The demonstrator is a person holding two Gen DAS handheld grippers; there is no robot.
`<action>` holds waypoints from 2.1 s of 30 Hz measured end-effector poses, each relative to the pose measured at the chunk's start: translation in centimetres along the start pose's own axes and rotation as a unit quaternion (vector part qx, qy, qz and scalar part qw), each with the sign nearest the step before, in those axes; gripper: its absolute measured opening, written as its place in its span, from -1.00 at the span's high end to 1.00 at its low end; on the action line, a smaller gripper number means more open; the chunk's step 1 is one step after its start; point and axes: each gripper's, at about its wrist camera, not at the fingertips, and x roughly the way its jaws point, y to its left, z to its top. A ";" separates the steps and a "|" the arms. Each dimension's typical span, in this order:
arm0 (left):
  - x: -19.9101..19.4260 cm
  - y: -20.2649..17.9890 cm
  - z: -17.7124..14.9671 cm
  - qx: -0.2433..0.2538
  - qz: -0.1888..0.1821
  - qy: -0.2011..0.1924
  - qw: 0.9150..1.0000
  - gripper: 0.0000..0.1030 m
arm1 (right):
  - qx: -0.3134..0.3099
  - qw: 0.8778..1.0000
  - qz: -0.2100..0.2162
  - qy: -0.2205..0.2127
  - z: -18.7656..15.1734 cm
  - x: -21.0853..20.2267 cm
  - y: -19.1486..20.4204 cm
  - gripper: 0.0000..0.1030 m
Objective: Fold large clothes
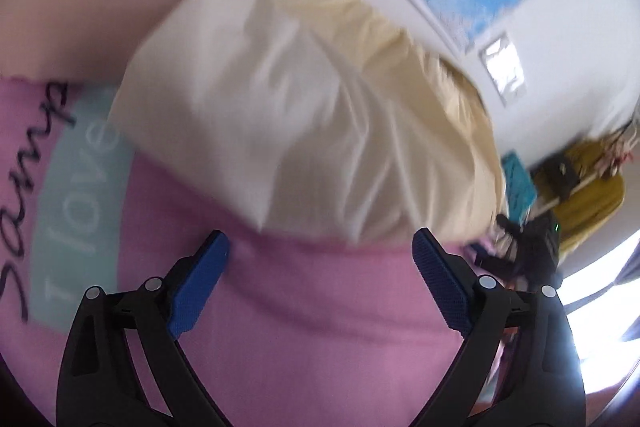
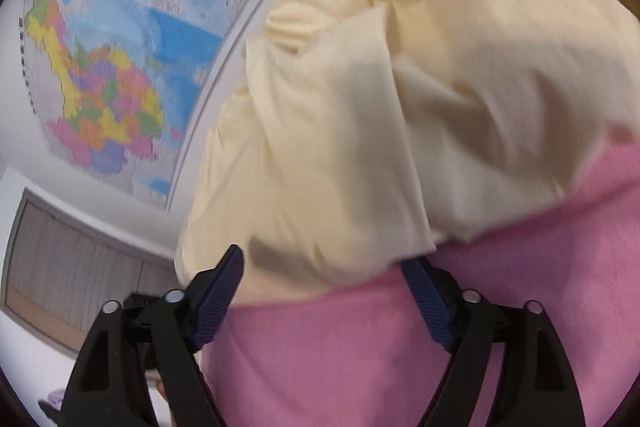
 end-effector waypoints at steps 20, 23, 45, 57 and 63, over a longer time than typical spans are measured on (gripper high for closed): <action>-7.4 -4.7 0.4 0.006 -0.057 -0.021 0.998 0.57 | -0.101 0.995 -0.005 -0.008 -1.5 -5.8 7.1 0.72; -7.7 -4.3 -2.3 0.034 -0.017 0.009 0.999 0.26 | -0.096 0.995 -0.018 0.029 -3.2 -6.6 6.2 0.48; -15.1 -8.0 -2.3 0.156 0.204 -0.158 0.954 -0.51 | -0.247 0.951 -0.186 0.009 0.2 -8.2 6.8 0.12; -7.1 -12.3 -3.3 0.248 0.123 -0.053 0.959 -0.89 | -0.258 0.949 -0.178 0.041 0.5 -4.9 6.5 0.64; -7.3 -13.0 -1.2 0.247 0.133 -0.085 0.956 -0.89 | -0.304 0.924 -0.220 -0.076 2.7 -7.3 11.1 0.92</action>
